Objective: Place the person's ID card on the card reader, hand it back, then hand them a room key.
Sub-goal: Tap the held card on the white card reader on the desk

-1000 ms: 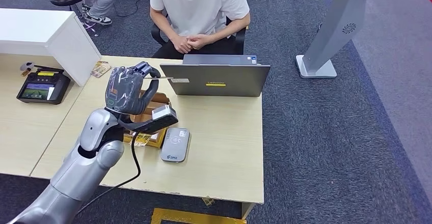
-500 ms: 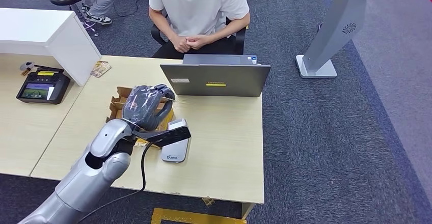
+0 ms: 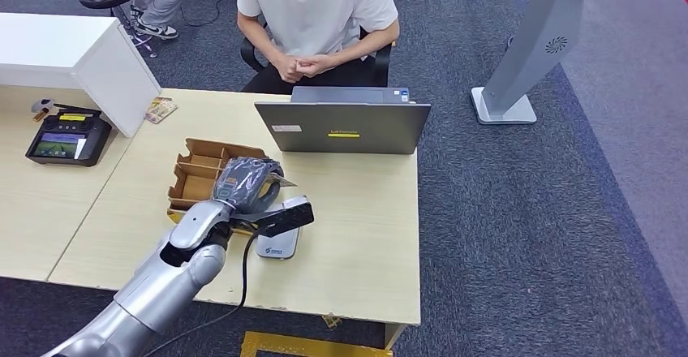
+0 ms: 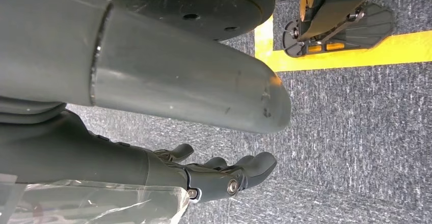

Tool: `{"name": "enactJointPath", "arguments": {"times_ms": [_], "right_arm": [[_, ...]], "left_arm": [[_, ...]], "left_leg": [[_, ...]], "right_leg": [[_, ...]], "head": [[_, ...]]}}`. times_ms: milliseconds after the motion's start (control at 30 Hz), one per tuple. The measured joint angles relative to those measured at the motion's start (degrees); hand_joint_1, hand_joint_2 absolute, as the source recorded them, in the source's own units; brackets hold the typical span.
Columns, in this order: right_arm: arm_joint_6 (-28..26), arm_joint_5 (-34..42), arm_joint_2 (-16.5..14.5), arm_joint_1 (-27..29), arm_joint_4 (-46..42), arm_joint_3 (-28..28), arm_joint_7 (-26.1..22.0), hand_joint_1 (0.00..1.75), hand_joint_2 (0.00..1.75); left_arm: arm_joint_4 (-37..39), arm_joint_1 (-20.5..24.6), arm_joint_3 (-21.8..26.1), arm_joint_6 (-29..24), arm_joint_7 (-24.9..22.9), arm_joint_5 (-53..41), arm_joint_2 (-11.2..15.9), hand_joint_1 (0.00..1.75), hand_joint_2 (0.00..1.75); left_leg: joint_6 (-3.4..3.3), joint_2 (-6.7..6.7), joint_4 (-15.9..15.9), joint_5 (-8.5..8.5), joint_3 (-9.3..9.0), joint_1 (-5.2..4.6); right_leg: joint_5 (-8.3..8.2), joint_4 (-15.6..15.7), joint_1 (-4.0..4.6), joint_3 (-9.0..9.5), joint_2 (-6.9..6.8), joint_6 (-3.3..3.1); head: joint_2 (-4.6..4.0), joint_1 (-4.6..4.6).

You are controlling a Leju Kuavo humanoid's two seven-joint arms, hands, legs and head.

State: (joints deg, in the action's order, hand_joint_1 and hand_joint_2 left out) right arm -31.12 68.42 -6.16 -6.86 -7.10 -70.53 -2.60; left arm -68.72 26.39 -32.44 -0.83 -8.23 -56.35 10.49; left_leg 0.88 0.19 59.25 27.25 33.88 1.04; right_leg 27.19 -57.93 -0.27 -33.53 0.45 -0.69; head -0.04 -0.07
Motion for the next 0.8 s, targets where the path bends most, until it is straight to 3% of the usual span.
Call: {"name": "enactJointPath", "arguments": {"times_ms": [300,800], "right_arm": [[0.03,0.57,0.00,-0.01,0.02,-0.39,0.26,0.00,0.00],[0.13,0.92,0.00,-0.02,0.04,-0.82,0.43,0.00,0.00]], "left_arm": [[4.97,-0.57,-0.67,0.67,-2.55,-0.91,-2.08,1.75,1.75],[7.65,-1.79,-0.70,1.98,-2.56,0.16,-2.42,1.75,1.75]], "left_leg": [[0.00,0.00,0.00,0.00,0.01,0.00],[0.00,-0.01,0.00,0.00,0.02,0.00]], "right_leg": [[0.00,0.00,0.00,0.01,-0.01,0.00],[0.00,0.00,0.00,0.01,-0.02,0.00]], "head": [[0.00,0.00],[0.00,0.00]]}}
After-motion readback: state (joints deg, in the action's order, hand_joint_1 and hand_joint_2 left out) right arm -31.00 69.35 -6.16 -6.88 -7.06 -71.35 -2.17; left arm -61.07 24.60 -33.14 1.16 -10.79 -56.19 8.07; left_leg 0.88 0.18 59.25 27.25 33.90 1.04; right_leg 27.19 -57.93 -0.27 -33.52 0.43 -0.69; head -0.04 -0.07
